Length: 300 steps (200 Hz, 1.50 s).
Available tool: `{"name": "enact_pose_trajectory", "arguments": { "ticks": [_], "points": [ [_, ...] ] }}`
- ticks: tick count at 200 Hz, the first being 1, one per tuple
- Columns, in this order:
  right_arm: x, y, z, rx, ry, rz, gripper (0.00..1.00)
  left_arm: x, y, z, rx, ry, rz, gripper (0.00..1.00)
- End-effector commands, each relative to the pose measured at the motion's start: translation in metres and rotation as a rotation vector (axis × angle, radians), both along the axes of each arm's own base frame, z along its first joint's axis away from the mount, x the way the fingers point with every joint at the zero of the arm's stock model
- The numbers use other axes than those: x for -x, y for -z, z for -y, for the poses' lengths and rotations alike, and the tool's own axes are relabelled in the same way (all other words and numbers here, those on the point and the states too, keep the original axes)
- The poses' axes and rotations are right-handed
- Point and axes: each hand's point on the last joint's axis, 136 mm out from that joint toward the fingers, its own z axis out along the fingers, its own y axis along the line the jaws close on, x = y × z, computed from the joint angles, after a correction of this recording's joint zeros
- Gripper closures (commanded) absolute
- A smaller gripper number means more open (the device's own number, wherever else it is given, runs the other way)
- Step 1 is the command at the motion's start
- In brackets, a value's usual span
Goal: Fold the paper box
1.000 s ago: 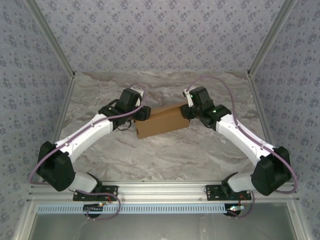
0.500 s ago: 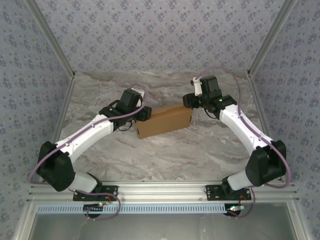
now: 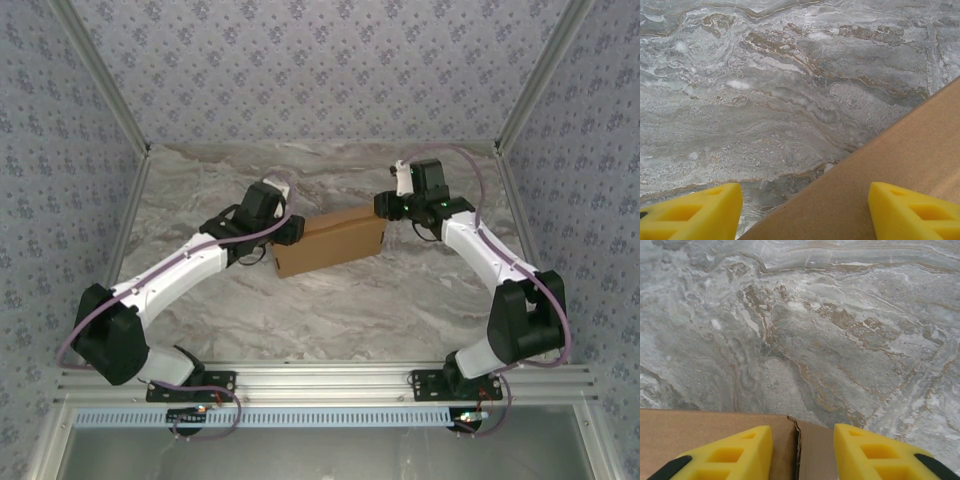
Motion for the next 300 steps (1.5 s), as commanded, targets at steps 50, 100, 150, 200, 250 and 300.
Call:
{"name": "enact_pose_trajectory", "arguments": {
  "ticks": [50, 100, 150, 200, 250, 300],
  "points": [
    [0.047, 0.083, 0.012, -0.001, 0.021, -0.249, 0.69, 0.022, 0.039, -0.018, -0.072, -0.027, -0.096, 0.32],
    [0.07, 0.11, 0.015, -0.03, 0.044, -0.309, 0.67, 0.029, 0.04, -0.023, -0.002, -0.067, -0.069, 0.32],
    [0.072, 0.11, 0.013, -0.039, 0.05, -0.313, 0.68, 0.027, 0.036, -0.027, -0.019, -0.083, -0.056, 0.31],
    [0.066, 0.097, 0.01, -0.016, 0.046, -0.274, 0.68, 0.01, -0.024, -0.032, 0.026, -0.135, 0.052, 0.25],
    [0.064, 0.092, 0.006, -0.007, 0.038, -0.256, 0.68, 0.029, -0.019, -0.052, 0.213, -0.221, -0.059, 0.23],
    [0.062, 0.088, 0.005, 0.005, 0.035, -0.247, 0.68, 0.051, 0.005, -0.039, 0.441, -0.204, -0.205, 0.27]
  ]
}}
